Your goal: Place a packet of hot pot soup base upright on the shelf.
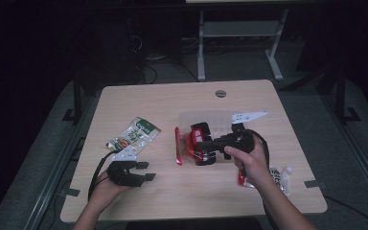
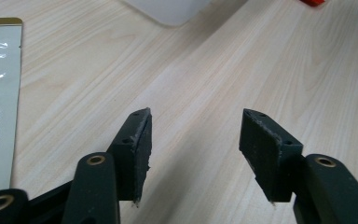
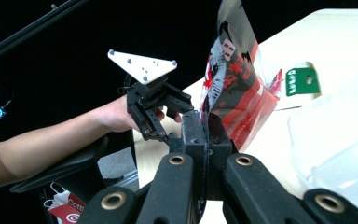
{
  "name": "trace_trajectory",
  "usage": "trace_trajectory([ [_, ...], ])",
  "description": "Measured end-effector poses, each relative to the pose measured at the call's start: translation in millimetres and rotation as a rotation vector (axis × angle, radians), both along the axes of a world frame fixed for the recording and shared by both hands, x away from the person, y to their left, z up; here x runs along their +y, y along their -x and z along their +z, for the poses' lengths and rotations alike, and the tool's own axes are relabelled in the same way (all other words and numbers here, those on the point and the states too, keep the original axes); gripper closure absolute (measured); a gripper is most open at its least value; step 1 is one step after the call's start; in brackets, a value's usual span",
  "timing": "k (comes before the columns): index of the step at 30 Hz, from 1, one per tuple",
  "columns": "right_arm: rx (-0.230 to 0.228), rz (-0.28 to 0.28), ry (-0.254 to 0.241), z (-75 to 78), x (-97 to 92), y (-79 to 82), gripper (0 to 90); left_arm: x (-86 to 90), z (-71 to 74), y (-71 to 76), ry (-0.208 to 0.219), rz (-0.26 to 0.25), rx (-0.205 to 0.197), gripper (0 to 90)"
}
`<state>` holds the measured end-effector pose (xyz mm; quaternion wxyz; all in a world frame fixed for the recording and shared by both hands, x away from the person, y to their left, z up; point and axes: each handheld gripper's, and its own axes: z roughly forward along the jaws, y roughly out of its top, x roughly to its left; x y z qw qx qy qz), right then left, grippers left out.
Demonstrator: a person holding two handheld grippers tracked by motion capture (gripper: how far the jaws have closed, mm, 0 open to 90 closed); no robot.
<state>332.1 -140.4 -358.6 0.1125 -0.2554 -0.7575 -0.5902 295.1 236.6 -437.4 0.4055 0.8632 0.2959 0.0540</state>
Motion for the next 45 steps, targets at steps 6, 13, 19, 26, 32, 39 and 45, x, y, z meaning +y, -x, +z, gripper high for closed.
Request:
trace_trajectory([
  [6,-0.02,-0.047,-0.008,5.9,-18.1,-3.1,90.0,0.1,-2.3,-1.1,-0.007,-0.005,-0.001,40.5],
  [13,-0.034,-0.109,-0.023,14.0,-41.8,-5.7,90.0,0.3,-3.8,-1.1,-0.025,-0.003,0.006,36.9],
  [19,-0.036,-0.166,-0.021,14.5,-61.6,-8.6,90.0,0.2,-5.5,-2.9,-0.04,-0.009,-0.004,33.3],
  [26,-0.038,-0.232,-0.012,14.0,-87.7,-13.8,90.0,-0.8,-6.8,-2.0,-0.048,-0.01,0.004,32.1],
  [32,-0.048,-0.287,-0.006,15.0,-107.4,-15.5,90.0,-1.4,-7.5,-2.4,-0.054,-0.018,0.002,32.1],
  [39,-0.045,-0.339,0.0,12.0,-125.9,-17.4,90.0,-2.5,-7.8,-2.0,-0.052,-0.02,0.004,32.1],
  [45,-0.033,-0.368,0.013,6.5,-132.7,-20.2,90.0,-2.5,-7.9,-2.1,-0.059,-0.025,0.007,32.1],
])
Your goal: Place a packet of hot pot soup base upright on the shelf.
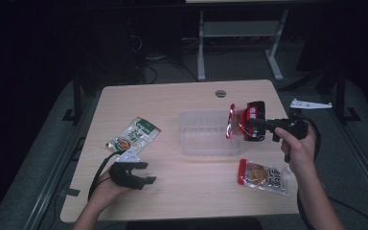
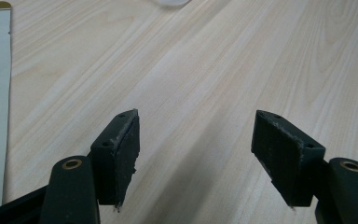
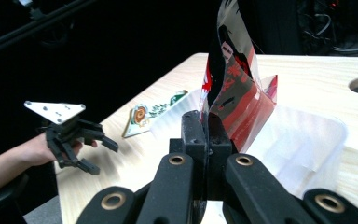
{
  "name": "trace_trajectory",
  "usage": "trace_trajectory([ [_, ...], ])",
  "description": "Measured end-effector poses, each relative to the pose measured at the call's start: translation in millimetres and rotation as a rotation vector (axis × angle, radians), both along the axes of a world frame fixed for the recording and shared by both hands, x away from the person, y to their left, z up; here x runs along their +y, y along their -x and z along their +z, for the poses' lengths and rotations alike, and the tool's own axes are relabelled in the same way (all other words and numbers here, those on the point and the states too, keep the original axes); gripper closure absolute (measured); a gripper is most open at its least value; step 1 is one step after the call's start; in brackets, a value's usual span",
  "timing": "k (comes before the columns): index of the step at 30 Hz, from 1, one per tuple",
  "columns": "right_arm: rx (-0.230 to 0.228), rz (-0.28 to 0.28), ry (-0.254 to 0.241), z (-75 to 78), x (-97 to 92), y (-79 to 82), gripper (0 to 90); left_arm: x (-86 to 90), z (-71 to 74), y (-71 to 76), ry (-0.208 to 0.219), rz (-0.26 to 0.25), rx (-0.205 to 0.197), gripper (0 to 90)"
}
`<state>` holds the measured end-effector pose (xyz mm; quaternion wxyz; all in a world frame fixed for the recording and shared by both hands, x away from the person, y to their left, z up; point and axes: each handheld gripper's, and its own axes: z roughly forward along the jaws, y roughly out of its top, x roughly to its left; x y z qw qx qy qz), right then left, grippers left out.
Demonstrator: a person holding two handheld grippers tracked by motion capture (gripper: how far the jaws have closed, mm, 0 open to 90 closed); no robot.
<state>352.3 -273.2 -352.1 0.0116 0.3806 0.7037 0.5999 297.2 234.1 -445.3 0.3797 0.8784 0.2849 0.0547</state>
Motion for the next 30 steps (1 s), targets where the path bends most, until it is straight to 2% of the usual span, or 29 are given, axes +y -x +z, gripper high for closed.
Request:
trace_trajectory([
  [10,0.025,-0.024,0.054,-8.0,-2.4,-3.0,90.0,-0.6,-0.3,0.9,0.006,0.004,0.01,32.1],
  [30,0.076,-0.013,0.097,-22.1,10.5,-10.1,90.0,-2.6,-1.7,0.8,0.0,-0.004,0.015,31.7],
])
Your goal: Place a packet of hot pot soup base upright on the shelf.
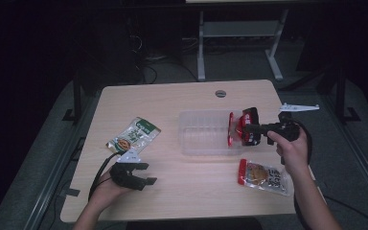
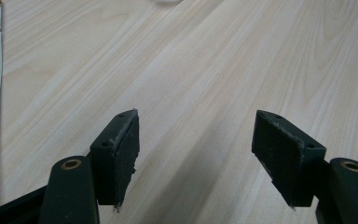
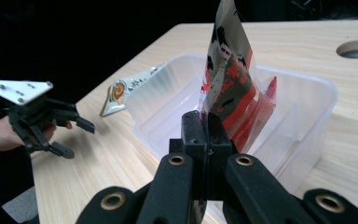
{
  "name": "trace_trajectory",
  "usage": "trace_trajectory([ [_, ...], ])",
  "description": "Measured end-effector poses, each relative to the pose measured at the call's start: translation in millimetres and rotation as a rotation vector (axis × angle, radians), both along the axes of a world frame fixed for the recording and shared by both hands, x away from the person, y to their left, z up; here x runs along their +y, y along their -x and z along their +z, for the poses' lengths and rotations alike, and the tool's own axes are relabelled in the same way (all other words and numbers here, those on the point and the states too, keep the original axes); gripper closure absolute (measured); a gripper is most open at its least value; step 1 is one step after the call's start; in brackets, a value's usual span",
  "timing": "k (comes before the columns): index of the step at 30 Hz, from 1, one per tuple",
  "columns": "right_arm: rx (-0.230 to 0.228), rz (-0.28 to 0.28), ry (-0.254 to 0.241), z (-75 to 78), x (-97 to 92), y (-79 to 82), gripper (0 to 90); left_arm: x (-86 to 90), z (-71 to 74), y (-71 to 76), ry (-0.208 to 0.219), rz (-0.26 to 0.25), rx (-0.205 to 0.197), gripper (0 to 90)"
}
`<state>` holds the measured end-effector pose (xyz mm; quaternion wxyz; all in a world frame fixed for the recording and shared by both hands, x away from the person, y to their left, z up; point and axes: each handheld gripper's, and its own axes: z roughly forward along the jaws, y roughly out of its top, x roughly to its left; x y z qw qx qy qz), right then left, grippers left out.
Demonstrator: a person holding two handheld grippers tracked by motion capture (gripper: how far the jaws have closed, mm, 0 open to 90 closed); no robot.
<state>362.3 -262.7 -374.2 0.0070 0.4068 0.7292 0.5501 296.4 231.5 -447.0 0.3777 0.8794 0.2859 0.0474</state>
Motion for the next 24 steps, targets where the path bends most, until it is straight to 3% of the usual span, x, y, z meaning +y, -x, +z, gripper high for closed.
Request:
trace_trajectory([
  [24,0.057,0.006,0.046,-22.3,21.9,-17.7,89.8,-1.0,-0.7,-0.3,-0.008,-0.008,0.001,31.6],
])
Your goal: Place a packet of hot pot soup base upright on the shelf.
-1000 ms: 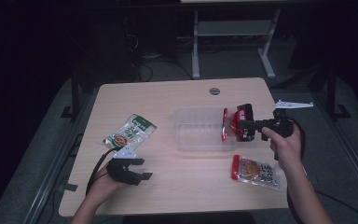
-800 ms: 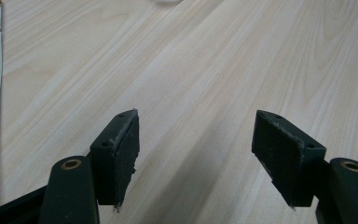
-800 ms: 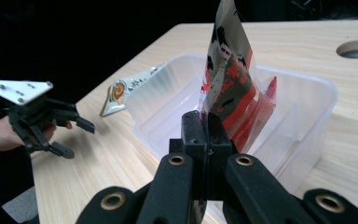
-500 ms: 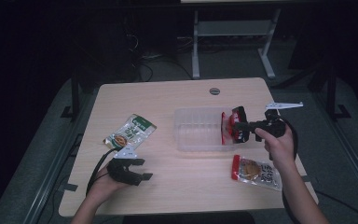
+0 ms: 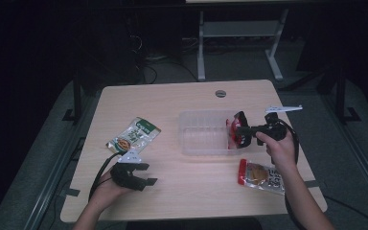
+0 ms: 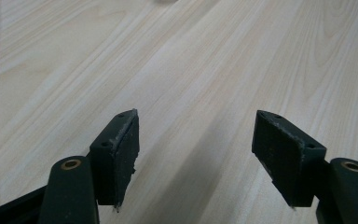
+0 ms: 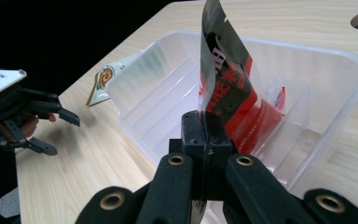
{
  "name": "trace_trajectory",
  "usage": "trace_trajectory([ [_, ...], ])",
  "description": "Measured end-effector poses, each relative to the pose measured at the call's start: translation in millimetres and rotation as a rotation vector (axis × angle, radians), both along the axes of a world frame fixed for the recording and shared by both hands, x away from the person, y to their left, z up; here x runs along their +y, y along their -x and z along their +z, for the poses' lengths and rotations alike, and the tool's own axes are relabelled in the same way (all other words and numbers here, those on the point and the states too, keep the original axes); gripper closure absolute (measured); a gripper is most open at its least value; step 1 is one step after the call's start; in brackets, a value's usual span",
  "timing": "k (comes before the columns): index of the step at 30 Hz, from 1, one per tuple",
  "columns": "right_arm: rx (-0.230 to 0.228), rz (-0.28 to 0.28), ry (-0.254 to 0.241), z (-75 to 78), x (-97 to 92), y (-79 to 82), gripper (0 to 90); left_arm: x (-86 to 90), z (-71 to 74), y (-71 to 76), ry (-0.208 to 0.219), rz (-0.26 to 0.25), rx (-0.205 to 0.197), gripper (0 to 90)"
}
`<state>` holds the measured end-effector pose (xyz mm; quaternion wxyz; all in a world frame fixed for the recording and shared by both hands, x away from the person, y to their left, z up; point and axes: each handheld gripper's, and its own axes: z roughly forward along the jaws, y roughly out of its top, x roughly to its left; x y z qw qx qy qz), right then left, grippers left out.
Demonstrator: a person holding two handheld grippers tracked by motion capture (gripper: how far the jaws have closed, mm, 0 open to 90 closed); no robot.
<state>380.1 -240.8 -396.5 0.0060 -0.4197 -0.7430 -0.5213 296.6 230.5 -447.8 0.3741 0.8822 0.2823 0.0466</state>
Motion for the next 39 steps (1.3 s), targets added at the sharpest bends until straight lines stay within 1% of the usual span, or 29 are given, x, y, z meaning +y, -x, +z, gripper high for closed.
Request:
trace_trajectory([
  [1,0.009,-0.004,0.002,-1.5,1.5,-0.9,89.8,0.0,-0.1,0.0,-0.001,-0.001,0.0,31.6],
  [8,0.011,-0.009,-0.006,-3.1,1.5,-2.2,88.4,-1.3,-1.3,0.2,-0.004,-0.003,0.011,31.6],
  [9,0.003,-0.005,-0.01,-3.5,1.3,-2.6,85.7,-1.1,-1.1,0.0,-0.009,-0.008,0.009,31.6],
  [11,0.007,-0.002,-0.008,-2.9,1.5,-1.9,80.5,-1.0,-0.9,0.3,-0.009,-0.008,0.009,31.6],
  [12,0.008,-0.004,-0.006,-2.5,1.5,-1.2,78.9,-1.3,-1.1,0.7,-0.002,-0.001,0.012,31.6],
  [14,0.004,-0.003,-0.009,-0.8,0.3,0.0,76.9,-1.1,-1.0,0.5,0.0,-0.001,0.012,31.6],
  [16,-0.011,-0.005,-0.014,2.4,-2.3,1.8,74.8,-1.0,-1.2,0.5,-0.001,0.001,0.013,31.6],
  [19,-0.02,-0.01,-0.024,9.4,-7.5,6.0,71.3,-1.0,-1.2,0.3,-0.002,-0.002,0.013,31.6],
  [23,-0.037,-0.02,-0.04,18.5,-16.2,12.1,69.5,-0.8,-0.9,0.2,-0.002,-0.001,0.009,31.6],
  [25,-0.052,-0.022,-0.041,22.4,-20.1,14.7,69.4,-0.5,-0.8,0.0,-0.002,-0.003,0.007,31.6],
  [26,-0.052,-0.024,-0.043,24.2,-21.7,16.3,69.2,-0.5,-0.7,0.2,-0.003,-0.003,0.007,31.6],
  [29,-0.061,-0.029,-0.036,26.7,-25.3,19.9,69.3,-0.5,-0.6,0.9,-0.002,0.001,0.011,31.6],
  [30,-0.06,-0.03,-0.035,26.9,-25.8,21.4,69.3,-0.1,-0.5,0.6,-0.002,-0.002,0.005,31.6],
  [34,-0.055,-0.035,0.001,26.7,-28.6,31.1,69.6,1.3,-0.2,0.1,-0.003,-0.001,-0.002,31.6],
  [35,-0.059,-0.033,0.014,26.7,-31.5,37.5,74.9,1.6,0.2,0.3,-0.004,0.0,0.001,31.6],
  [36,-0.059,-0.033,0.014,26.7,-31.5,37.5,74.9,2.0,0.4,0.3,-0.008,-0.004,-0.003,31.6],
  [37,-0.06,-0.034,0.022,26.6,-33.0,41.3,77.5,1.7,0.2,1.0,-0.003,0.001,0.001,31.6],
  [38,-0.066,-0.026,0.037,26.2,-35.0,44.7,84.2,1.6,-0.1,1.2,0.001,0.0,-0.001,31.6],
  [39,-0.064,-0.022,0.045,26.1,-36.5,48.5,86.4,1.4,-0.3,1.8,0.005,0.003,0.003,31.6],
])
